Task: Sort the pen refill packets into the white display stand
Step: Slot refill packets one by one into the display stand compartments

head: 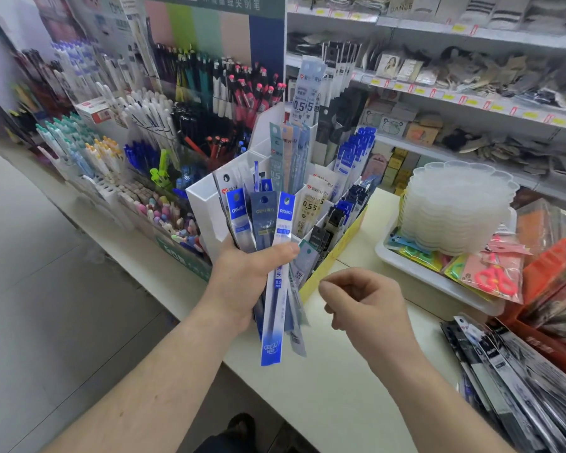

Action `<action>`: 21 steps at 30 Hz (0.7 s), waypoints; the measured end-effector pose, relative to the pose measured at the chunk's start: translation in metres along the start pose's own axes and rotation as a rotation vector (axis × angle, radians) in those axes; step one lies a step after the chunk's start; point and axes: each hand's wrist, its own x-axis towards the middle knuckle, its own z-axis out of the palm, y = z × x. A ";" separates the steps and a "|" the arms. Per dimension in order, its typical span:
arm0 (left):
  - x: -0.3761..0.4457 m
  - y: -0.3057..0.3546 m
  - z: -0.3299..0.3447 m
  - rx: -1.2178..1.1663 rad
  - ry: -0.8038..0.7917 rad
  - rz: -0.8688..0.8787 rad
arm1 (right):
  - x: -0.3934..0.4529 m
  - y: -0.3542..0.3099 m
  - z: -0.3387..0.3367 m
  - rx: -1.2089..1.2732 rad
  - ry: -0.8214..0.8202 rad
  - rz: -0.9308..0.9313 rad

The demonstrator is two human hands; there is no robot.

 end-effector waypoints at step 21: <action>0.013 -0.014 0.050 -0.097 -0.263 -0.460 | 0.014 -0.003 -0.029 0.395 -0.058 0.225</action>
